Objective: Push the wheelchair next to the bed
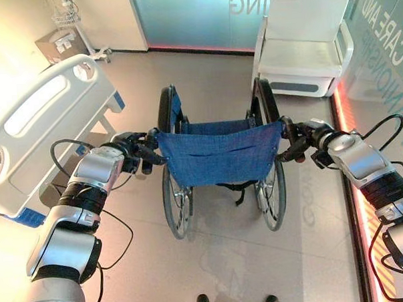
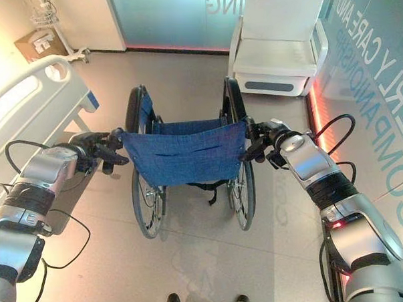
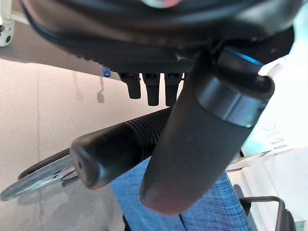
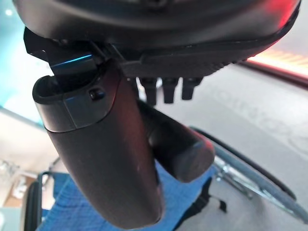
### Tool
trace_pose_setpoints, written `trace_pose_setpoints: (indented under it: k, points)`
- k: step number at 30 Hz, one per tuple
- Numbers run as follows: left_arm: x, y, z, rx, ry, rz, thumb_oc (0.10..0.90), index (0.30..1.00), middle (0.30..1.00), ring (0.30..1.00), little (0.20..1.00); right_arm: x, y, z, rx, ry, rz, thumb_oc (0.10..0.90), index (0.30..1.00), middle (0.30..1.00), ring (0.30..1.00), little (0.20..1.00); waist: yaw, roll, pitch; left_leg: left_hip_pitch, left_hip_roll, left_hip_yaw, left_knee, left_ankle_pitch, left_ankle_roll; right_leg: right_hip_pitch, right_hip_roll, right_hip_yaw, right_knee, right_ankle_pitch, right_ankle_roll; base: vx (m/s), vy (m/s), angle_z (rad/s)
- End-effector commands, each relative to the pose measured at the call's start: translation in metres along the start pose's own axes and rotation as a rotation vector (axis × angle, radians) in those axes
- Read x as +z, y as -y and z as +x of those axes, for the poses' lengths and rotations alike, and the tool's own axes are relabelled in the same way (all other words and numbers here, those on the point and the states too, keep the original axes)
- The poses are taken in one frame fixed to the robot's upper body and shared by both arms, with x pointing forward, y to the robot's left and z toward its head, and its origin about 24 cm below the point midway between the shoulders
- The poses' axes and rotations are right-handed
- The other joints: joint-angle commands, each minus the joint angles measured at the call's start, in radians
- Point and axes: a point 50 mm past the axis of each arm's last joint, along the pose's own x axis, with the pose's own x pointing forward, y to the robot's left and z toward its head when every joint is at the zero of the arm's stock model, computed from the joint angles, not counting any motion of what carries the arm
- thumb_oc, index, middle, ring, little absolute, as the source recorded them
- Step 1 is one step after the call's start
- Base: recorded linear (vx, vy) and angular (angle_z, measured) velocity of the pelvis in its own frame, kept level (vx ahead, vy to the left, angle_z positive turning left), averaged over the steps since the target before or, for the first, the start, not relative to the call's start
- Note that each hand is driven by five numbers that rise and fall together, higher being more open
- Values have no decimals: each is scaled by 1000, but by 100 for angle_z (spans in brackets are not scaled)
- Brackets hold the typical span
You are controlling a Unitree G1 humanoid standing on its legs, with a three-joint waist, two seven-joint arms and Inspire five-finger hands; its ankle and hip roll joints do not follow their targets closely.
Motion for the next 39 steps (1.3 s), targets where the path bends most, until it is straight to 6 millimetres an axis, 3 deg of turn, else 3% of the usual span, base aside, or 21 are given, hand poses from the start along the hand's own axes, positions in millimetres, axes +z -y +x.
trace_pose_setpoints:
  k: [1,3,4,5,14,23,24,26,28,29,30,31,39]
  points:
    - [-77,-35,1,159,-401,150,776,865,865,865,865,17,32,-2,-150,-25,-60,800,900,900,900,900,18,-39,-29,-42,-54,40,87,-67,6,-57,17,50,135,-75,-27,0,0,0]
    - [-80,-33,2,142,-427,152,747,820,820,820,820,14,31,0,-143,-44,-55,800,900,900,900,900,17,-38,-28,-41,-54,41,87,-68,6,-57,17,51,135,-74,-28,0,0,0]
    - [-81,-32,2,134,-444,152,748,822,822,822,822,14,30,1,-140,-51,-53,800,900,900,900,900,16,-38,-28,-42,-54,41,87,-68,6,-58,17,52,134,-74,-28,0,0,0]
    - [-83,-32,1,122,-460,149,800,900,900,900,900,12,29,1,-136,-59,-50,800,900,900,900,900,16,-38,-27,-43,-54,41,87,-68,6,-59,17,53,135,-74,-28,0,0,0]
    - [-96,-20,3,35,-525,99,800,900,900,900,900,6,23,6,-106,-88,-42,800,900,900,900,900,13,-35,-24,-45,-55,42,89,-69,6,-63,18,59,137,-75,-31,0,0,0]
    - [-93,-10,11,129,-414,-11,800,900,900,900,900,4,17,8,-77,-99,-24,800,900,900,900,900,11,-38,-26,-42,-57,40,88,-69,6,-61,20,66,137,-78,-34,0,0,0]
    - [-92,-11,11,140,-398,-16,800,900,900,900,900,2,16,9,-67,-111,-14,734,801,801,801,801,12,-39,-26,-42,-57,40,90,-70,5,-60,20,65,137,-78,-35,0,0,0]
    - [-91,-11,11,143,-387,-16,800,900,900,900,900,0,13,9,-57,-121,-1,678,716,716,716,716,14,-40,-25,-42,-56,39,89,-69,5,-60,20,65,137,-78,-36,0,0,0]
    - [-89,-9,12,144,-366,-24,800,900,900,900,900,-1,9,10,-38,-122,13,477,415,415,415,415,15,-41,-24,-42,-57,37,91,-69,5,-58,20,64,138,-78,-37,0,0,0]
    - [-87,-7,13,147,-347,-27,605,608,608,608,608,-1,7,11,-25,-118,15,400,300,300,300,300,15,-41,-25,-40,-57,37,90,-69,6,-57,20,64,137,-78,-38,0,0,0]
    - [-86,-5,14,146,-332,-34,428,342,342,342,342,-2,5,12,-19,-121,19,400,300,300,300,300,16,-41,-26,-40,-58,37,90,-69,5,-56,20,63,137,-78,-38,0,0,0]
    - [-85,-3,15,145,-315,-37,400,300,300,300,300,-3,4,13,-11,-117,17,400,300,300,300,300,16,-41,-27,-40,-58,36,90,-69,5,-55,20,64,137,-79,-39,0,0,0]
    - [-77,10,18,145,-208,-72,400,300,300,300,300,-3,-7,15,33,-72,84,400,300,300,300,300,21,-43,-28,-38,-58,30,85,-66,2,-55,17,59,139,-77,-38,0,0,0]
